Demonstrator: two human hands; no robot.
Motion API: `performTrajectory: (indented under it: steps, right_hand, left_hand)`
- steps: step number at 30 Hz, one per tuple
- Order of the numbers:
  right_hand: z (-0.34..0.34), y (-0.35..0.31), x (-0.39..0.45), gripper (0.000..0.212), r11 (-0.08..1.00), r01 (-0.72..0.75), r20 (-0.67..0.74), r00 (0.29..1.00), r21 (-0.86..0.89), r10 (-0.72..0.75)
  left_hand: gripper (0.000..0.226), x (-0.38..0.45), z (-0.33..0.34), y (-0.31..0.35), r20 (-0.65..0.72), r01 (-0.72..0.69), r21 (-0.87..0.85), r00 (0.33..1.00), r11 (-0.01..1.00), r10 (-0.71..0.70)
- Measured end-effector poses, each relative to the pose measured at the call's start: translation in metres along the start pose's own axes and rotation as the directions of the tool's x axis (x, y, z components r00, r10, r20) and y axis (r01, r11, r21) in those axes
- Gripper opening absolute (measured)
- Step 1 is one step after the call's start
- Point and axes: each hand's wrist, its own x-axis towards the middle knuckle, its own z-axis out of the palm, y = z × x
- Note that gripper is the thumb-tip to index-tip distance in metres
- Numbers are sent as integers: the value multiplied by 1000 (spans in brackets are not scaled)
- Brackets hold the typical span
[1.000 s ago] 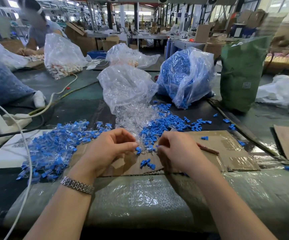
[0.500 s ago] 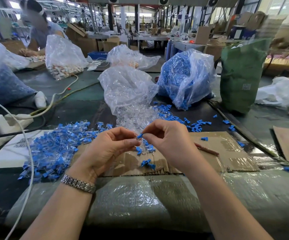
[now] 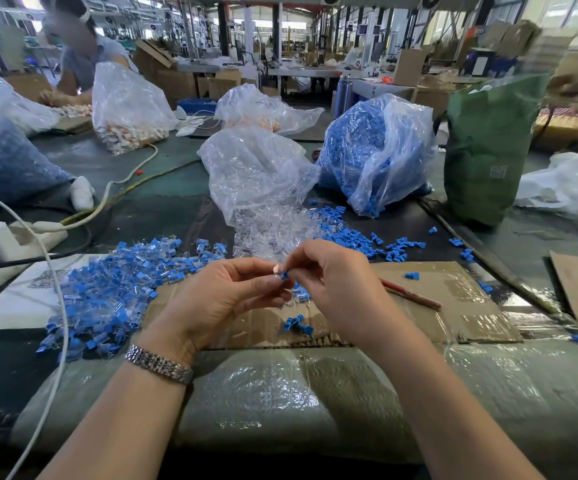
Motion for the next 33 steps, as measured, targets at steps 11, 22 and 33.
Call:
performTrajectory:
  steps: [11, 22, 33]
  right_hand:
    - [1, 0, 0, 9, 999, 46, -4, 999, -15, -47]
    - [-19, 21, 4, 33, 978, -195, -6, 981, -81, 195]
    - [-34, 54, 7, 27, 637, -378, 31, 845, -672, 534]
  left_hand:
    - [42, -2, 4, 2, -59, -81, 70, 995, 994, 85]
    - [28, -6, 10, 8, -83, -49, 52, 995, 997, 53]
    - [25, -3, 6, 7, -156, -75, -45, 985, 996, 67]
